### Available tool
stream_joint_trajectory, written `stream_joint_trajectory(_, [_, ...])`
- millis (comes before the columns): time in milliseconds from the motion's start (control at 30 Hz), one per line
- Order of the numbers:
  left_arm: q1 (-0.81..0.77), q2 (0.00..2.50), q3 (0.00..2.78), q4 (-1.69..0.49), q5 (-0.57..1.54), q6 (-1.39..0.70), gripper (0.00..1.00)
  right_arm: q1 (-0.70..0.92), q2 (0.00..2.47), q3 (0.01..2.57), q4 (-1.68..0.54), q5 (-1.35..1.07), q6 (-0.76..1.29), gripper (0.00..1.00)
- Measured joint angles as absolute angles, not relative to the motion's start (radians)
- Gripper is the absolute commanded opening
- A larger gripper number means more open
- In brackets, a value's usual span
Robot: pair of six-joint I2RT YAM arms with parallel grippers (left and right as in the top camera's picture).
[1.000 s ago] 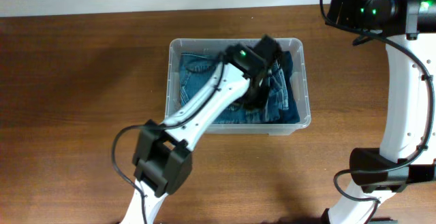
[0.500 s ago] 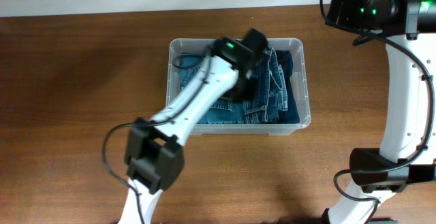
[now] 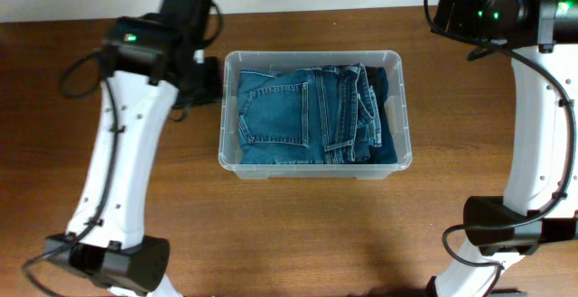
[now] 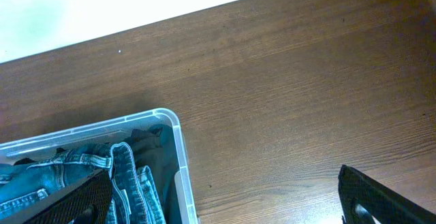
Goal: Pack container
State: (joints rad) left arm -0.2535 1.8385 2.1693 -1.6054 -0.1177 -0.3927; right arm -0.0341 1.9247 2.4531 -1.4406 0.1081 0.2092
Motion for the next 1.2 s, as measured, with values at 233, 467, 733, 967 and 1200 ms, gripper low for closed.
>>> stream_joint_trajectory(233, [-0.104,1.838,2.17,-1.682,-0.191,-0.417,1.0,-0.034,1.925,2.453,-1.441,0.108,0.21,0.98])
stream_joint_trajectory(467, [-0.043,1.838,2.17,-1.683,-0.211,-0.421,1.0,-0.034,1.925,2.453,-1.441,0.108,0.209,0.98])
stream_joint_trajectory(733, [-0.044,1.838,2.17,-1.683,-0.211,-0.421,1.0,-0.034,1.925,2.453,-1.441,0.108,0.21,0.98])
stream_joint_trajectory(967, [-0.044,1.838,2.17,-1.683,-0.211,-0.421,1.0,-0.034,1.925,2.453,-1.441,0.108,0.21,0.98])
stream_joint_trajectory(1200, [-0.044,1.838,2.17,-1.683,-0.211,-0.421,1.0,-0.007,1.915,2.453,-1.441,0.108,0.21,0.98])
